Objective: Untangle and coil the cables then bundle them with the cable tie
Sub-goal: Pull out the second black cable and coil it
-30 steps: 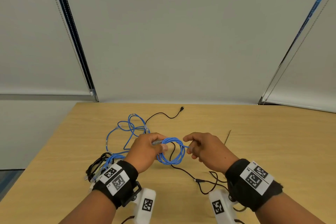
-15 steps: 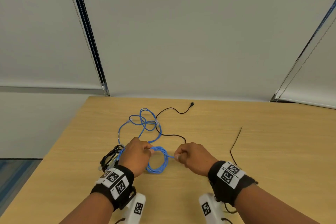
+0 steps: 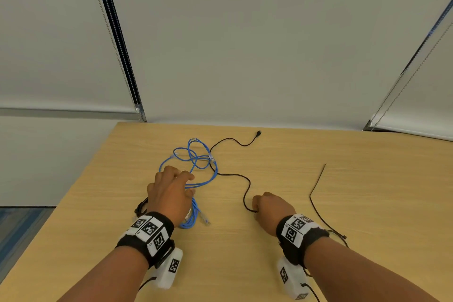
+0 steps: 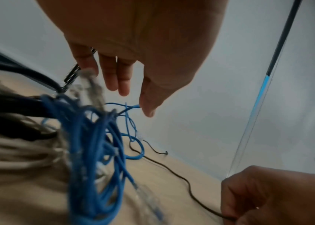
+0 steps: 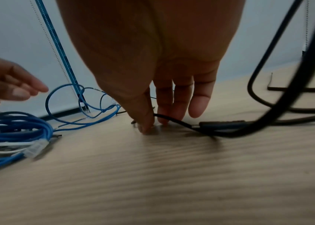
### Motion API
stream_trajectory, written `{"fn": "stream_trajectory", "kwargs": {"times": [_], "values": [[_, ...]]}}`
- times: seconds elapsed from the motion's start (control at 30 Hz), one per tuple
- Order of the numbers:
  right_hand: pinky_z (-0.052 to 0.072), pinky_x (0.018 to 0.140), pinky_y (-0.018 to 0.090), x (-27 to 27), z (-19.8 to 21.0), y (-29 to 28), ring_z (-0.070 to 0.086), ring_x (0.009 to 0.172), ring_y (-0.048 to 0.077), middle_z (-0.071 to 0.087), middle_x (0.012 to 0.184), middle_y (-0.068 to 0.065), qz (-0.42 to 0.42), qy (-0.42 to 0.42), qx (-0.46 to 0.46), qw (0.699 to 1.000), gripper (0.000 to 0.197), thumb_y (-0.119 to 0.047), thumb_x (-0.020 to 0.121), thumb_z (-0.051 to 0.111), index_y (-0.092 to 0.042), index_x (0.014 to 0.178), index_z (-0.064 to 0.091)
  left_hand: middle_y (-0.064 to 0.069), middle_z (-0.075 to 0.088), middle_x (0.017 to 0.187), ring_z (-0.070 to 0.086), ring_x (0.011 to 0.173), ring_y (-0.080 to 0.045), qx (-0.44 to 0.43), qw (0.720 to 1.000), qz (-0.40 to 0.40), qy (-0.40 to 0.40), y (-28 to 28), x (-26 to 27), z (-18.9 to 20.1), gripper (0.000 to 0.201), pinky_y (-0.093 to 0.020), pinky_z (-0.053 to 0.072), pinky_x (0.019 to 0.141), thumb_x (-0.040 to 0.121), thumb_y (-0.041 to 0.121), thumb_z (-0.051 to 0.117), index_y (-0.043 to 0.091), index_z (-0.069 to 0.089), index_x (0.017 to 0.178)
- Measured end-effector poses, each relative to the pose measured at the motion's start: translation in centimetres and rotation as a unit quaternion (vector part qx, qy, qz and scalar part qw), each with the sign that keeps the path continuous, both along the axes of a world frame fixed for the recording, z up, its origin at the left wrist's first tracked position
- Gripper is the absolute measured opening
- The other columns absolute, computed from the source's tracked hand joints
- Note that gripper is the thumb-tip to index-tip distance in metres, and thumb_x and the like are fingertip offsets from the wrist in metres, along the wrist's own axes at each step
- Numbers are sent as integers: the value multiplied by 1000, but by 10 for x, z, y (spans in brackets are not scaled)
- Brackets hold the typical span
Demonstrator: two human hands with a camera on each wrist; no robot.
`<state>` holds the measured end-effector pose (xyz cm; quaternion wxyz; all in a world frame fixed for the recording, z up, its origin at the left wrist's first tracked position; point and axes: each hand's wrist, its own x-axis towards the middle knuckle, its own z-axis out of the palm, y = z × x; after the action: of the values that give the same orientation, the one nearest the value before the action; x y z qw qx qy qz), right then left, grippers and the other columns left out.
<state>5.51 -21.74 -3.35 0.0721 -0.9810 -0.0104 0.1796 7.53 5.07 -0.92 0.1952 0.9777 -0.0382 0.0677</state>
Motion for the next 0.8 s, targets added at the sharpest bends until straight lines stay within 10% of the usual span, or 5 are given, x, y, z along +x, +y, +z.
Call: {"fn": "stream_trajectory", "kwargs": {"times": [0.27,0.43,0.7,0.8], "values": [[51,78,29,1,85,-4,65,85,12,71,90,-7,-3,-85,273,958,6,-24,92,68,-26,88,72,16,48,131,59,100,-2,-171,951,-250,61,-80,-12,30,55,-25,47,92,91,31,66,39,46,143],[50,79,27,-3,154,-30,63,80,6,74,85,-4,-24,-127,427,895,7,-21,92,72,-21,86,76,2,65,90,60,83,-19,-210,957,-202,-8,-111,12,60,2,-32,45,75,94,21,63,23,65,93],[50,58,23,-21,193,-83,62,74,6,70,83,-2,-104,-160,645,740,16,-11,92,67,-24,89,77,-4,72,99,69,89,-26,-207,960,-187,15,-126,48,85,14,-40,54,83,98,17,56,17,70,101],[54,77,30,-24,201,-107,65,90,9,72,98,-3,-140,-198,502,830,19,-15,94,66,-30,99,76,-4,72,109,70,91,-23,-211,964,-159,25,-125,51,85,21,-39,55,86,101,22,55,22,74,111]]}}
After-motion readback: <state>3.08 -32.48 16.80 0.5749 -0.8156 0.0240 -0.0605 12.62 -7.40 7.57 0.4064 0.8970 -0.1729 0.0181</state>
